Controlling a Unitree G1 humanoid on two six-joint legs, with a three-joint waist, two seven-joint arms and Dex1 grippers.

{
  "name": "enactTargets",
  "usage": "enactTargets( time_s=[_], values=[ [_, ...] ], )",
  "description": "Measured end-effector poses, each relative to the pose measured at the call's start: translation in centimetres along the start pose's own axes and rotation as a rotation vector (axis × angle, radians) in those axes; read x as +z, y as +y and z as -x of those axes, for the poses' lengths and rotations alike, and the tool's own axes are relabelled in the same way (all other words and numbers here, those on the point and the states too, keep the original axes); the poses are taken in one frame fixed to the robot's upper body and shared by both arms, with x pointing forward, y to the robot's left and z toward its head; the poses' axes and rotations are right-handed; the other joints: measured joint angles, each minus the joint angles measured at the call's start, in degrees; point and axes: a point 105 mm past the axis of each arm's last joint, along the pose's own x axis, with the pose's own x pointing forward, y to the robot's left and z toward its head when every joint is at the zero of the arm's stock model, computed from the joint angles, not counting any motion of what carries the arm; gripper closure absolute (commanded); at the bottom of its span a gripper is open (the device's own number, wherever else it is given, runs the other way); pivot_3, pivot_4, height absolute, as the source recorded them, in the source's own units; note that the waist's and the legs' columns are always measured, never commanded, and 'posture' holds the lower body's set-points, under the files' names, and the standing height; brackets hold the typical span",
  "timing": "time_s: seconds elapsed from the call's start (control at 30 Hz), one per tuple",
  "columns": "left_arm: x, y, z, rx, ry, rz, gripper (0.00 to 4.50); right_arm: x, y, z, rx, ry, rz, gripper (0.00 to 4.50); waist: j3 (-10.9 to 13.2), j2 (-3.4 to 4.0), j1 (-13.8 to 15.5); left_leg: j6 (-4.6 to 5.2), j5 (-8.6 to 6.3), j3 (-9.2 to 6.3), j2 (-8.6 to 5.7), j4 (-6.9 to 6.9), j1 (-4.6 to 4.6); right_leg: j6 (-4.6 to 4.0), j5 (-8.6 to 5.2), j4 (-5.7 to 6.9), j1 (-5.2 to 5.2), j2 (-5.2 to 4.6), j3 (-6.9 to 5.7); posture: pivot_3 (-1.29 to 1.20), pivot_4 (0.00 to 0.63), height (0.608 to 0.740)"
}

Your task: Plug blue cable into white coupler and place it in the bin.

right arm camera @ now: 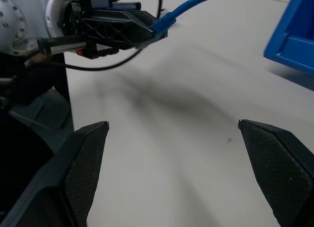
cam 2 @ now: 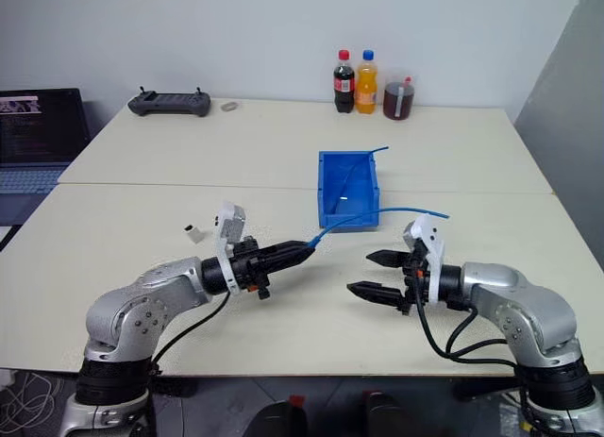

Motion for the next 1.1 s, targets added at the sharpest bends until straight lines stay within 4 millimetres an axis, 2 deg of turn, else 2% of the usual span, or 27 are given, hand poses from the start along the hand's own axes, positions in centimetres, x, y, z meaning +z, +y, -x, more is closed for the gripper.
enactTargets(
  time_s=[0.13, 0.2, 0.27, 0.47, 0.8, 0.93, 1.1],
  values=[
    [0.4, -1.0, 0.0, -0.064, -0.005, 0.077, 4.26, 1.5, -0.3, -1.0, 0.058, -0.097, -0.162, 0.0, 0.0, 0.01, -0.2, 0.0, 0.0, 0.02, 0.01, 0.0, 0.03, -0.02, 0.01, 0.0, 0.03, 0.01, 0.03, 0.0, 0.15, 0.74],
    [0.3, -1.5, 0.2, -0.097, 0.014, 0.103, 4.26, 3.5, 0.0, -1.5, 0.136, -0.171, -0.254, 0.0, 0.0, 0.03, -0.1, -0.01, 0.01, -0.01, 0.01, -0.01, 0.03, -0.04, 0.01, 0.03, 0.02, 0.02, 0.0, 0.0, 0.15, 0.74],
    [0.2, -1.9, 0.4, -0.115, 0.029, 0.11, 4.26, 4.6, 0.4, -1.6, 0.172, -0.19, -0.279, 0.0, 0.0, 0.02, 0.2, -0.01, 0.0, -0.04, 0.0, -0.02, -0.01, -0.05, 0.0, -0.03, 0.02, 0.02, -0.04, 0.0, 0.15, 0.74],
    [0.4, -2.5, 0.4, -0.134, 0.033, 0.111, 4.26, 4.3, 1.0, -2.1, 0.214, -0.162, -0.334, 0.0, 0.0, 0.02, 0.3, 0.0, 0.0, -0.01, -0.12, -0.01, -0.07, -0.03, 0.01, -0.1, 0.02, -0.09, -0.01, 0.0, 0.15, 0.74],
    [0.3, -2.6, 0.2, -0.129, 0.019, 0.131, 4.26, 3.7, 1.9, -2.6, 0.265, -0.106, -0.326, 0.0, 0.0, 0.02, 0.2, 0.0, 0.0, -0.03, -0.05, -0.03, -0.04, -0.03, 0.0, -0.08, 0.02, -0.01, -0.02, 0.0, 0.15, 0.74],
    [0.2, -2.7, 0.3, -0.126, 0.017, 0.137, 4.26, 3.8, 1.7, -2.8, 0.276, -0.109, -0.33, 0.62, 0.0, 0.02, 0.2, 0.0, 0.0, -0.03, -0.05, -0.03, -0.04, -0.03, 0.0, -0.07, 0.01, -0.01, -0.02, 0.0, 0.15, 0.74],
    [0.3, -3.1, 0.3, -0.136, 0.018, 0.126, 4.26, 4.1, 1.5, -2.8, 0.279, -0.113, -0.325, 1.81, 0.0, 0.02, 0.2, 0.0, 0.0, -0.04, -0.06, -0.03, -0.05, -0.03, 0.0, -0.09, 0.01, -0.01, -0.02, 0.0, 0.15, 0.74]
  ],
)
